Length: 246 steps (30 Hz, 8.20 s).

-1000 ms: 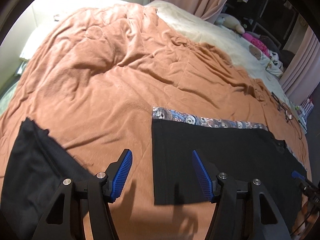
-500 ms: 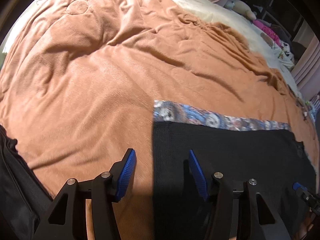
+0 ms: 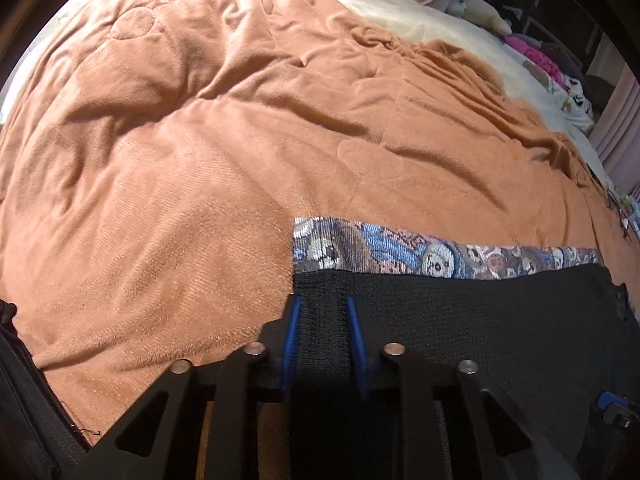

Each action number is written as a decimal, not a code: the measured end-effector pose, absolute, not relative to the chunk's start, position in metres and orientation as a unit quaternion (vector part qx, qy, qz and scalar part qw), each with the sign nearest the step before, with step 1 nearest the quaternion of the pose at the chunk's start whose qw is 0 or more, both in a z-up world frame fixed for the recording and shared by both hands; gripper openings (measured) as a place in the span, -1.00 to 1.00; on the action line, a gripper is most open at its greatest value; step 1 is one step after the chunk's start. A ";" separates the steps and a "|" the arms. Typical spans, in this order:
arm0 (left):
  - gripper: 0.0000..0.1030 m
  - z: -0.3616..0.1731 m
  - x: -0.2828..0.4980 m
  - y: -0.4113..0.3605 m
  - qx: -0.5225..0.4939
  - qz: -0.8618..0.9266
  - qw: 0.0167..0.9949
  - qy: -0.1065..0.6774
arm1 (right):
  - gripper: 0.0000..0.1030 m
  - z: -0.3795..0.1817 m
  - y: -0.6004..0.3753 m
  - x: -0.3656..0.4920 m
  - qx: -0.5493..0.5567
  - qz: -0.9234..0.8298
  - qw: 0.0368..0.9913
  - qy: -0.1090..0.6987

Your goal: Fold small clothes

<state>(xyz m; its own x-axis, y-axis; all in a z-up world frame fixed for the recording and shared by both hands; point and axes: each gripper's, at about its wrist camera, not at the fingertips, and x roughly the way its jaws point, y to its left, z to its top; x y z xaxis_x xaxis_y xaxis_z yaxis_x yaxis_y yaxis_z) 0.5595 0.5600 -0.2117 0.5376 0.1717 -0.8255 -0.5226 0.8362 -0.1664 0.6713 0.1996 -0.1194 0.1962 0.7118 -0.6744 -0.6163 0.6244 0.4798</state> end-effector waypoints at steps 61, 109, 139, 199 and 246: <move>-0.88 -0.021 0.640 0.268 -0.161 -0.019 0.907 0.389 | 0.30 -0.127 -0.050 0.622 0.293 0.265 0.817 0.420; -0.40 -0.194 0.559 0.385 -0.241 0.022 0.836 0.493 | -0.04 -0.163 0.049 0.641 0.246 0.312 0.797 0.455; -0.76 -0.195 0.539 0.371 -0.269 0.116 0.829 0.475 | -0.94 -0.162 0.051 0.621 0.236 0.296 0.788 0.485; -0.81 -0.207 0.712 0.362 -0.126 0.096 0.861 0.483 | 0.21 -0.167 -0.014 0.667 0.329 0.226 0.811 0.428; -0.81 -0.127 0.655 0.349 -0.153 0.140 0.848 0.487 | 0.22 -0.140 -0.033 0.645 0.298 0.216 0.830 0.420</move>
<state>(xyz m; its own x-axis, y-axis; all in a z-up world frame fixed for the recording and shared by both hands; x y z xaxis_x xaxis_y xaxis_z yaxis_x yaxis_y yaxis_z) 0.6547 0.3486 -0.1269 0.4863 0.0874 -0.8694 -0.3862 0.9140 -0.1242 0.6454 -0.0327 -0.1399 0.5548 0.6081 -0.5678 -0.1083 0.7295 0.6754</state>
